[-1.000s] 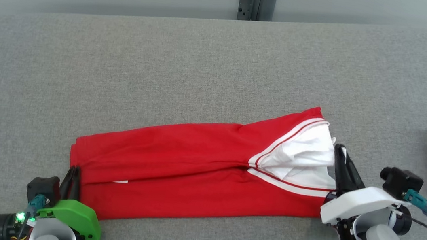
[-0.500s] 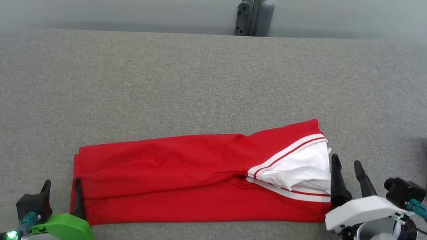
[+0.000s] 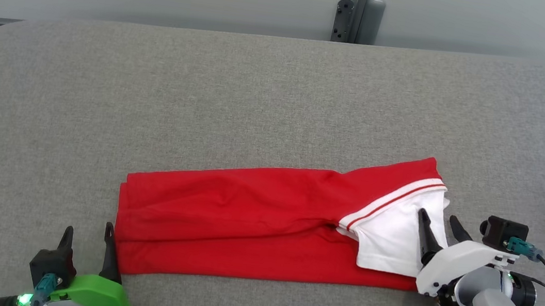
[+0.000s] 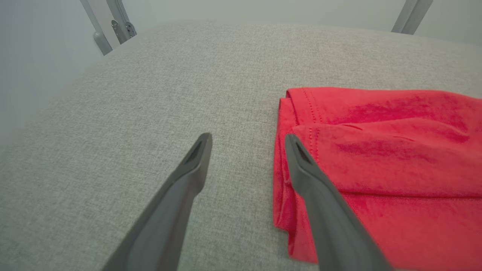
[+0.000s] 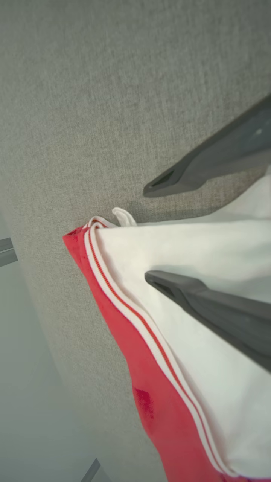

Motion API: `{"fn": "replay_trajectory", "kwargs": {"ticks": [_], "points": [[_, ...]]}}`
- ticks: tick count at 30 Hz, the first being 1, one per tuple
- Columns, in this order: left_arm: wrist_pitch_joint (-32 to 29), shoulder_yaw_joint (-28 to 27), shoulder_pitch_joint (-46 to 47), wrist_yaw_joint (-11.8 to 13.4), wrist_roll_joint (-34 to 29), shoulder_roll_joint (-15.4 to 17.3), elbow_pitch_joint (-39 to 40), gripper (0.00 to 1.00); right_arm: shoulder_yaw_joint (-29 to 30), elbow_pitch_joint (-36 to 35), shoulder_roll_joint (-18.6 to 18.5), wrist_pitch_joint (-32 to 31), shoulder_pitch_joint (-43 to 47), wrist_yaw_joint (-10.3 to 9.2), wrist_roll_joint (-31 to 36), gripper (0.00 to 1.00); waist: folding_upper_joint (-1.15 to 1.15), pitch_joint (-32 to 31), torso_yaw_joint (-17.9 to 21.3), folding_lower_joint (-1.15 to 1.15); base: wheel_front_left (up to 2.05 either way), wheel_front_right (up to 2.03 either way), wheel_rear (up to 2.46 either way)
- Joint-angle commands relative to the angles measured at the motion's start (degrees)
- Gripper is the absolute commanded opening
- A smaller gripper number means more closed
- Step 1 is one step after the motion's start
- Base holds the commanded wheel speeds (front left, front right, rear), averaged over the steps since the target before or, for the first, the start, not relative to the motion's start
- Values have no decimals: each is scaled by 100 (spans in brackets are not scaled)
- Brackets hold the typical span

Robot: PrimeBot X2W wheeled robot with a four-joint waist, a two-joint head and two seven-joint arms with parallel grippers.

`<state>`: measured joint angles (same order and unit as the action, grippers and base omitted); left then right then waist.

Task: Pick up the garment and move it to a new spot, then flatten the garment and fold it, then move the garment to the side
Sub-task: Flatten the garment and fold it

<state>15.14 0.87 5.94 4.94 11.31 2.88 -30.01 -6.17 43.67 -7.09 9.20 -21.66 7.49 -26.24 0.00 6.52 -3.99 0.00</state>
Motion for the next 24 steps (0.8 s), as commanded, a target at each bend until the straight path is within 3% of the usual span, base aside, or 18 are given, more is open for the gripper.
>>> {"fn": "replay_trajectory", "kwargs": {"ticks": [1, 5, 6, 7, 8, 14, 18, 24], "points": [[-5, 27, 45, 38, 55, 10, 17, 100, -47, 134, 18, -67, -94, 0, -23, 100, 0, 99, -106, 0, 0, 0, 0], [-5, 83, 90, 82, 122, 9, 6, 100, -241, 520, 18, -165, -166, -1, -63, 100, 0, 184, -168, 0, 0, 0, 0], [-5, 101, 107, 90, 139, 9, 9, 100, -289, 600, 57, -194, -163, -1, -158, 67, 0, 202, -183, 0, 0, 0, 0], [-5, 114, 115, 99, 147, 9, 12, 100, -341, 659, 93, -231, -158, -1, -220, 25, 0, 211, -192, 0, 0, 0, 0], [-5, 126, 124, 102, 158, 9, 5, 100, -444, 703, 121, -288, -150, 1, -301, 0, 0, 220, -200, 0, 0, 0, 0], [-5, 118, 154, 125, 166, 9, -21, 100, -687, 715, -51, -15, -224, -6, -700, 0, 0, 226, -159, 0, 0, 0, 0], [-5, 174, 197, 82, 85, 8, -27, 100, -524, 865, -331, 345, -366, -12, -718, 0, 0, 182, -108, 0, 0, 0, 0], [-5, 172, 162, 77, 99, 14, -69, 100, -179, 808, -455, 600, -565, -6, -569, 0, 0, 89, 21, 0, 0, 0, 0]]}}
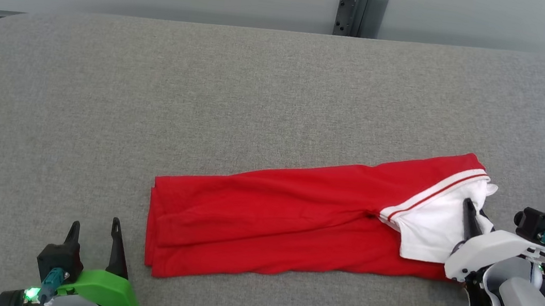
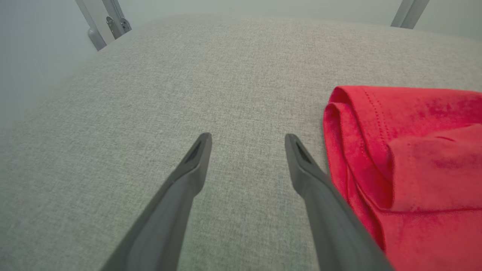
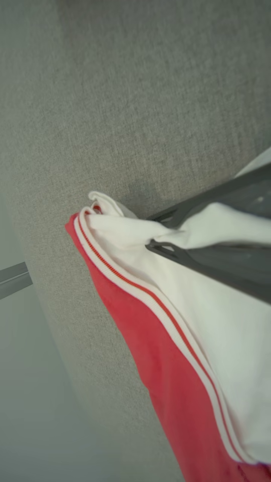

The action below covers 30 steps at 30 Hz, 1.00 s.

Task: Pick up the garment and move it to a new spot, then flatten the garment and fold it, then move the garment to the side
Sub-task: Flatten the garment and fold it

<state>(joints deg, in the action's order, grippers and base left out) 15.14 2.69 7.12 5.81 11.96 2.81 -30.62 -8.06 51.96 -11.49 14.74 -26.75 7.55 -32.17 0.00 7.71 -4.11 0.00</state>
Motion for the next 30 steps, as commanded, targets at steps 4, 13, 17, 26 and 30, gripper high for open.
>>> {"fn": "replay_trajectory", "kwargs": {"ticks": [4, 13, 17, 26, 30], "points": [[-5, 14, -49, -49, 45, 21, -42, 100, -166, -746, 145, 44, 123, -11, 268, 0, 0, -126, 124, 0, 0, 0, 0], [-5, 88, -123, -70, -28, 22, -64, 100, -1462, -1912, 416, -64, 507, -8, -80, 0, 0, -314, 78, 0, 0, 0, 0], [-5, 203, -137, -85, -64, 22, -38, 100, -2072, -2255, 467, -290, 604, -7, -420, 0, 0, -351, -113, 0, 0, 0, 0], [-5, 727, 101, -147, -68, 21, -73, 100, -2797, -2166, 668, -442, 285, -7, -832, 0, 0, -276, -883, 0, 0, 0, 0], [-5, 1025, 182, -119, 36, 20, -70, 100, -3012, -1945, 754, -386, 77, -7, -919, 0, 0, -240, -1290, 0, 0, 0, 0]]}}
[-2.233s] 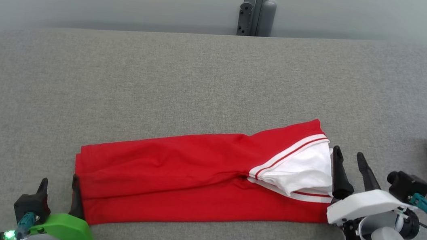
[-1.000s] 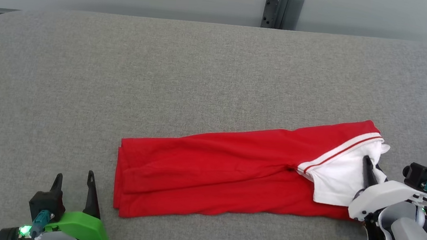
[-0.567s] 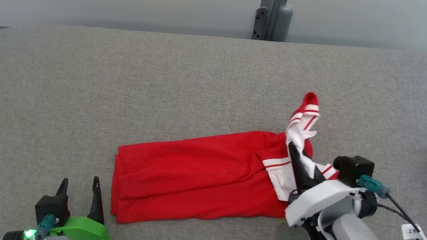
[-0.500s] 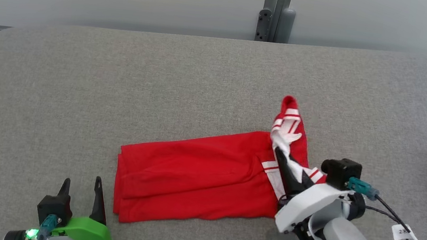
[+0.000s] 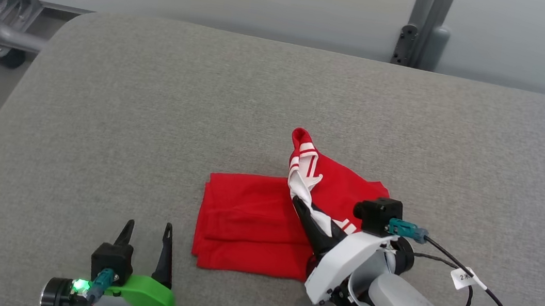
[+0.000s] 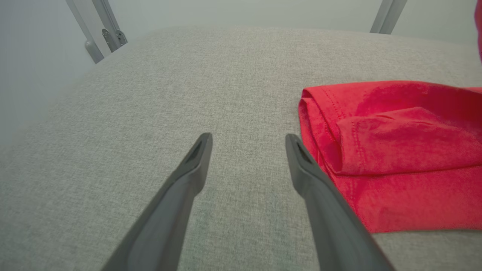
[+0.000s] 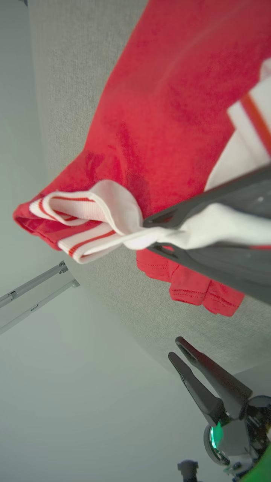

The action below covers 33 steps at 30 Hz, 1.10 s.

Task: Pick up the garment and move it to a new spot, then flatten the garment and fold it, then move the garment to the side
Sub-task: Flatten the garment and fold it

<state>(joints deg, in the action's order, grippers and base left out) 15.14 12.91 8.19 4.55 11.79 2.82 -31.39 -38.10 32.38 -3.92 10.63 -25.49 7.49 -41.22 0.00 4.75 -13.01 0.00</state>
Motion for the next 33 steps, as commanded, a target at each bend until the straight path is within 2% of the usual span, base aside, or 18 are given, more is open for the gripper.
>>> {"fn": "replay_trajectory", "kwargs": {"ticks": [1, 7, 12, 13, 14, 15, 21, 28, 33], "points": [[-5, 70, 90, 24, 78, 19, 11, 100, -76, 82, 22, 46, -107, 0, -33, 0, 0, 60, -500, 0, 0, 0, 0], [-5, 400, 107, 81, 156, 18, -23, 100, -296, 505, 81, 176, -369, 1, -202, 0, 0, 97, -980, 0, 0, 0, 0], [-4, 627, 138, 134, 276, 17, -27, 100, -468, 739, 94, 293, -519, 1, -410, 0, 0, 98, -1224, 0, 0, 0, 0], [-5, 664, 136, 144, 295, 18, -30, 100, -499, 760, 95, 322, -548, 1, -480, 5, 0, 96, -1249, 0, 0, 0, 0], [-5, 693, 136, 160, 310, 17, -32, 100, -525, 765, 94, 343, -561, 0, -560, 79, 0, 95, -1261, 0, 0, 0, 0], [-4, 722, 138, 171, 334, 16, -37, 100, -554, 764, 94, 360, -572, 1, -651, 100, 0, 90, -1271, 0, 0, 0, 0], [-5, 693, 126, 245, 339, 15, -19, 100, -326, 977, 81, 459, -729, 0, -605, 100, 0, 60, -1110, 0, 0, 0, 0], [-5, 530, 119, 244, 221, 17, 53, 100, 1216, 846, 89, 452, -474, 0, 410, 100, 0, 34, -678, 0, 0, 0, 0], [-5, 420, 164, 244, 150, 18, 85, 100, 1965, 667, 95, 454, -126, 0, 973, 100, 0, 22, -358, 0, 0, 0, 0]]}}
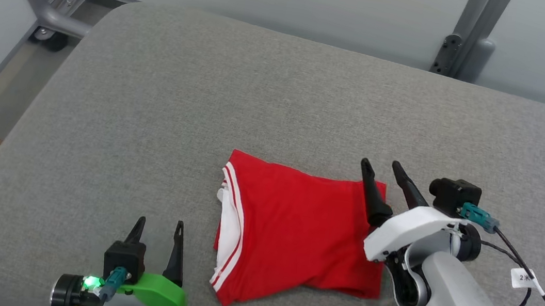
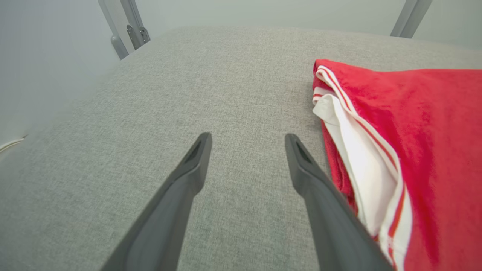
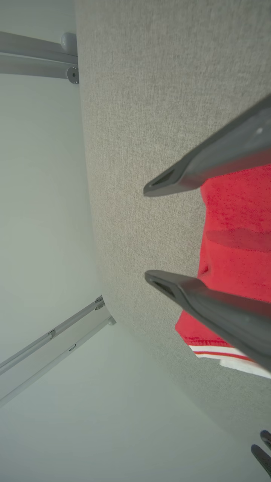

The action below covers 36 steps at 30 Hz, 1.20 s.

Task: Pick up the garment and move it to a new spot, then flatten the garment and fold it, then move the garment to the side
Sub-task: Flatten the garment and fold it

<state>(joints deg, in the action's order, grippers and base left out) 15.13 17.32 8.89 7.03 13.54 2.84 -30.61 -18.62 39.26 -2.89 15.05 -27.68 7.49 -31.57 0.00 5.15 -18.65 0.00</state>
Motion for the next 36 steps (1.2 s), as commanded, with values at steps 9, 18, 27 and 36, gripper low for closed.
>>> {"fn": "replay_trajectory", "kwargs": {"ticks": [9, 18, 27, 36], "points": [[-4, -313, 108, -24, -140, 15, 43, 100, 495, -92, -12, 13, 543, 0, 322, 100, 0, -29, 837, 0, 0, 0, 0], [-4, -594, 11, -7, -159, 17, 77, 100, 826, -97, -11, 13, 899, 0, 624, 100, 0, -66, 1361, 0, 0, 0, 0], [-4, -944, -249, -42, -220, 19, 67, 100, 1092, -362, -6, 13, 1199, 0, 1131, 100, 0, -295, 1742, 0, 0, 0, 0], [-4, -1225, -602, -78, -267, 17, 77, 100, 1081, -471, -9, 13, 1485, 0, 1275, 100, 0, -679, 1953, 0, 0, 0, 0]]}}
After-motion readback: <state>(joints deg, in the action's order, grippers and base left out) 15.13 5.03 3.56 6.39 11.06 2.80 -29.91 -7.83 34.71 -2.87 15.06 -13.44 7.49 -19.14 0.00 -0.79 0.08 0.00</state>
